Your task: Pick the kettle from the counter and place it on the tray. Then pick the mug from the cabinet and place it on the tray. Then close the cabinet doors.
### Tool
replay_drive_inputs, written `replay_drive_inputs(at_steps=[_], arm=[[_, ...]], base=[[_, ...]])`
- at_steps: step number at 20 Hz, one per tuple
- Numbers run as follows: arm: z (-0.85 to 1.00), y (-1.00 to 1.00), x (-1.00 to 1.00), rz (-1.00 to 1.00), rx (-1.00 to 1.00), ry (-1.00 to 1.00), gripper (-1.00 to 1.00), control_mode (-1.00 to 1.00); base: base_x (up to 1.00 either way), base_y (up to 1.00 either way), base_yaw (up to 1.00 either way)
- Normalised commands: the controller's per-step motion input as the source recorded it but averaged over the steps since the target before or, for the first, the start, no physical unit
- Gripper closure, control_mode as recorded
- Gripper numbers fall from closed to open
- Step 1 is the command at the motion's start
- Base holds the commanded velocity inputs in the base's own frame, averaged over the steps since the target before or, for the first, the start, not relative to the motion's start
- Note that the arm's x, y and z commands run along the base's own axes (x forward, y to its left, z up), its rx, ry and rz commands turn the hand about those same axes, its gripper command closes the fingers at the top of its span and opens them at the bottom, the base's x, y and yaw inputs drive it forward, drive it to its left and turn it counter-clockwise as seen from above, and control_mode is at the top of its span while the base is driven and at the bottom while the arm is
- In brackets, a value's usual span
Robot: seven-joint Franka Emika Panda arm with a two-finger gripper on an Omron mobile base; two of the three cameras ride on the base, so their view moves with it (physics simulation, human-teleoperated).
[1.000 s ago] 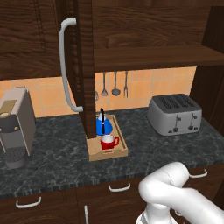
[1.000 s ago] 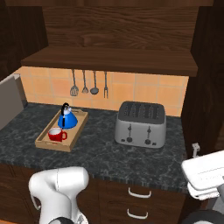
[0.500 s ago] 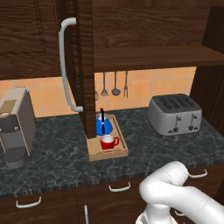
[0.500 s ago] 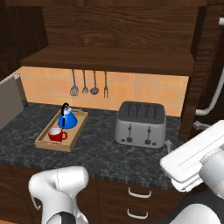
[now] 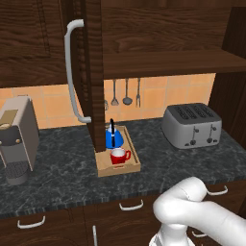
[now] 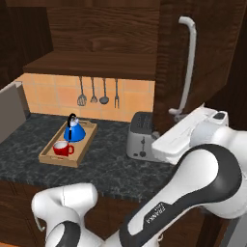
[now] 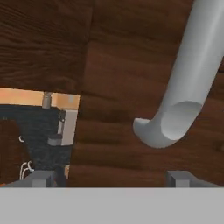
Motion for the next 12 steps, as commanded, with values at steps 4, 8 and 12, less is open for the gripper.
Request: replay_drive_inputs(at_steps=[4, 8, 12], arm=[[0.00, 0.72, 0.66, 0.10, 0.00, 0.13, -1.00, -1.00], [0.00, 0.74, 0.71, 0.08, 0.00, 0.06, -1.00, -1.00], [0.00, 0.69, 0.77, 0.06, 0.00, 0.01, -1.00, -1.00]], base=[[0.00, 0.00, 0.00], [0.00, 0.00, 0.00], [0.00, 0.00, 0.00]])
